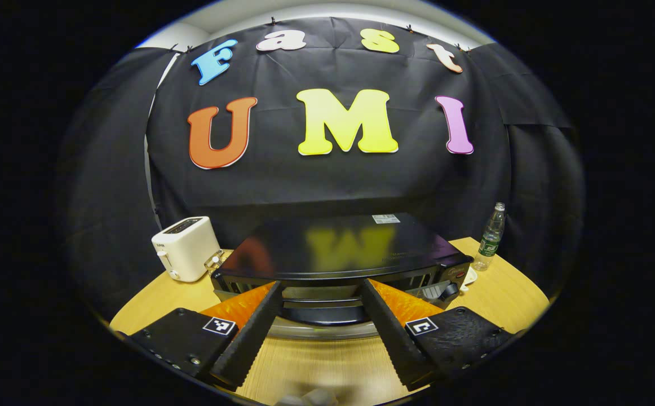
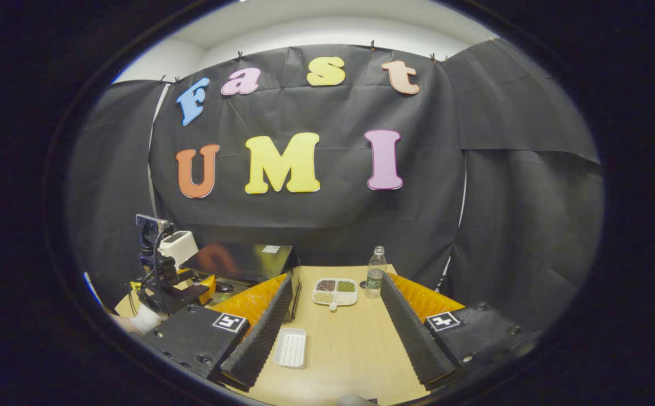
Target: Open the electric oven with the left hand, put the food in, and close the electric oven.
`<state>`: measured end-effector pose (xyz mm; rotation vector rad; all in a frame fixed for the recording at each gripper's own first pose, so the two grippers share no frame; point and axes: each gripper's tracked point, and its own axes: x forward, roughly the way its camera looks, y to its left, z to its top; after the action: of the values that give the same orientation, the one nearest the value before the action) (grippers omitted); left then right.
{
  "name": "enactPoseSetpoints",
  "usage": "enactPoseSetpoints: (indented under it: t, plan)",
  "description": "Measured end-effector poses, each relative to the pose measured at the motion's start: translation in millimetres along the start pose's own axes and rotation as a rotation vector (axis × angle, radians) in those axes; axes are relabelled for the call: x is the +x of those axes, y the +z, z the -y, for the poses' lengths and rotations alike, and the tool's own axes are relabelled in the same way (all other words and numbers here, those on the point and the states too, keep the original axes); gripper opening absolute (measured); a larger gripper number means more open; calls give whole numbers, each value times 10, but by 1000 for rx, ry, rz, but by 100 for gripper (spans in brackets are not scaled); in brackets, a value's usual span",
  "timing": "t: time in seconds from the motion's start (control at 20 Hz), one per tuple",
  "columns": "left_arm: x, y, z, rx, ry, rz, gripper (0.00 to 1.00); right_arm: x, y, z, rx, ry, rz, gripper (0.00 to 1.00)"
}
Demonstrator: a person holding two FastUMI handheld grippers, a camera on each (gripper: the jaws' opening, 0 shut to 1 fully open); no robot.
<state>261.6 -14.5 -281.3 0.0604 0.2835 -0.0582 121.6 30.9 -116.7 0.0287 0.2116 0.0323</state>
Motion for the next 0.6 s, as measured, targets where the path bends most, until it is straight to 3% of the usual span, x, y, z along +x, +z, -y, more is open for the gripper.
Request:
enactPoseSetpoints:
  t: [0.3,0.6]
  plan:
    - [-238,22,-83,-16,25,-1,94,-71,70,-58,-16,21,10,91]
    - [-1013,465,-196,-24,27,73,93,-238,266,-285,-14,64,52,91]
